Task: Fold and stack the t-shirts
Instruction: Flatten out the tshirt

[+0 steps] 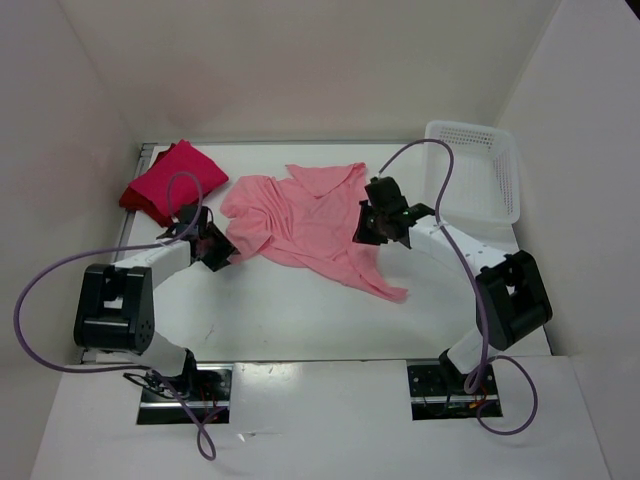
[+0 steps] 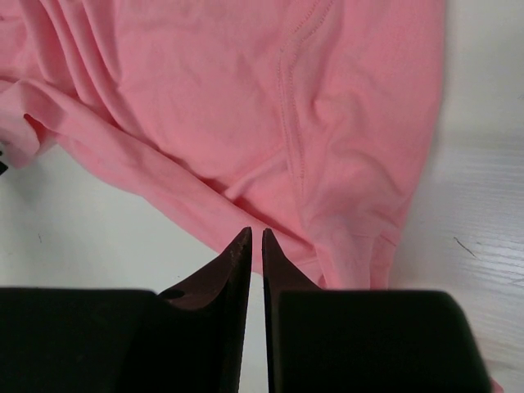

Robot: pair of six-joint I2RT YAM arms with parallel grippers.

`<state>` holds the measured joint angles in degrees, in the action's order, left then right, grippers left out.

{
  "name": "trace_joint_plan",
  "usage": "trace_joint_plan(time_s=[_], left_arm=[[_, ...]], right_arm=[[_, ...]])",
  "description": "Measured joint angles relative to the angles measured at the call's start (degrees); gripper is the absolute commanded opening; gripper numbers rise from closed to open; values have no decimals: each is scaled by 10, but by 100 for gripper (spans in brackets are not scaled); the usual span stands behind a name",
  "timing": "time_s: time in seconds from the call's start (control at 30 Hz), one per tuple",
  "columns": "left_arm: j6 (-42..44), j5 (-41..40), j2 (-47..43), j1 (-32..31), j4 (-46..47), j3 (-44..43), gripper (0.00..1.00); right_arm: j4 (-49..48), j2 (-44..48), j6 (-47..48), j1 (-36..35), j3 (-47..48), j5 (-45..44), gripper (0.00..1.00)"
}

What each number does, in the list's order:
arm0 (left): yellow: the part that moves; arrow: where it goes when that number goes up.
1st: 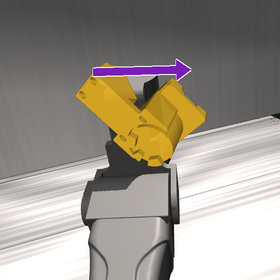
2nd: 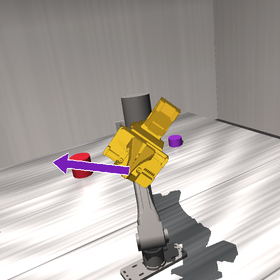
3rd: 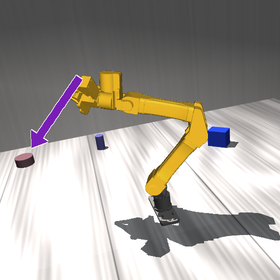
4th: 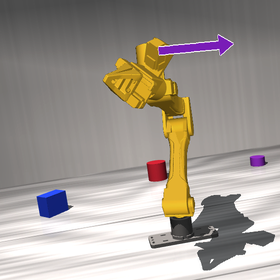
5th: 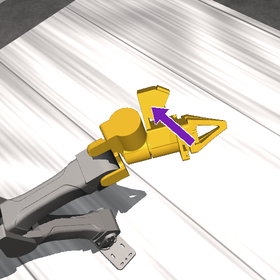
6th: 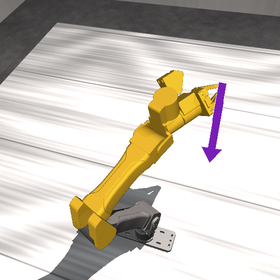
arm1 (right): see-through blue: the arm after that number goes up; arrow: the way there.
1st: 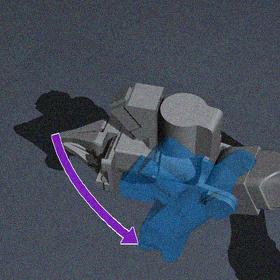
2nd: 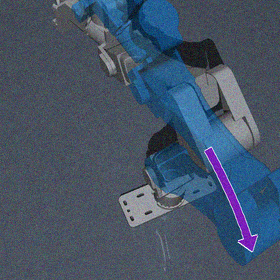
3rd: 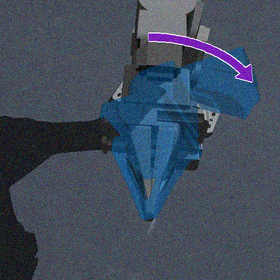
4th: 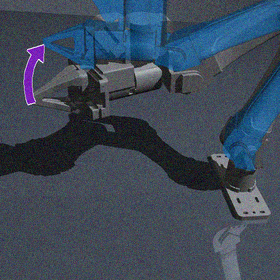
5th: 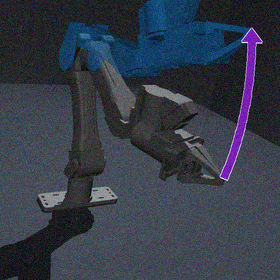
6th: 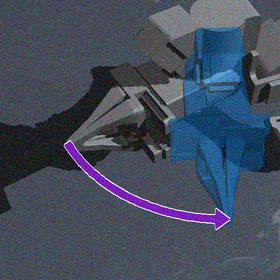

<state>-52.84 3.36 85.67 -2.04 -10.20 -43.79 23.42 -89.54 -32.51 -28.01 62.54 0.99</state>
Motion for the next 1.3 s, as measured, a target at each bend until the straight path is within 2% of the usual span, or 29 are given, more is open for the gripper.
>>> trace_joint_plan(time_s=[0.1, 0.2, 0.33, 0.37, 0.57, 0.7, 0.93, 1.07, 1.17, 1.3], left_arm=[[0, 9, 24, 0, 9, 2, 48], [0, 14, 28, 0, 13, 6, 47], [0, 15, 28, 0, 17, 6, 28], [1, 15, 30, 0, 17, 6, 18], [22, 9, 33, 5, 2, 2, 2], [63, 13, 2, 44, -33, -9, 0], [135, 29, -115, 151, -111, -18, 0], [155, 47, -134, 155, -149, -30, 0], [168, 58, -134, 159, -167, -35, 0], [179, 65, -134, 167, -181, -35, 0]], right_arm=[[0, 1, 0, 0, -3, 1, 14], [0, 2, -2, 0, -3, 1, 21], [0, 3, -7, 0, -8, -1, 34], [0, 3, -9, 0, -10, -3, 36], [2, 1, -16, 4, -12, -20, 38], [3, -4, -15, 9, -11, -40, 40], [16, -66, 7, 9, 35, -58, 43], [20, -125, 22, 9, 81, -69, 43], [19, -170, 31, 9, 118, -78, 47], [19, -207, 39, 9, 151, -79, 48]])
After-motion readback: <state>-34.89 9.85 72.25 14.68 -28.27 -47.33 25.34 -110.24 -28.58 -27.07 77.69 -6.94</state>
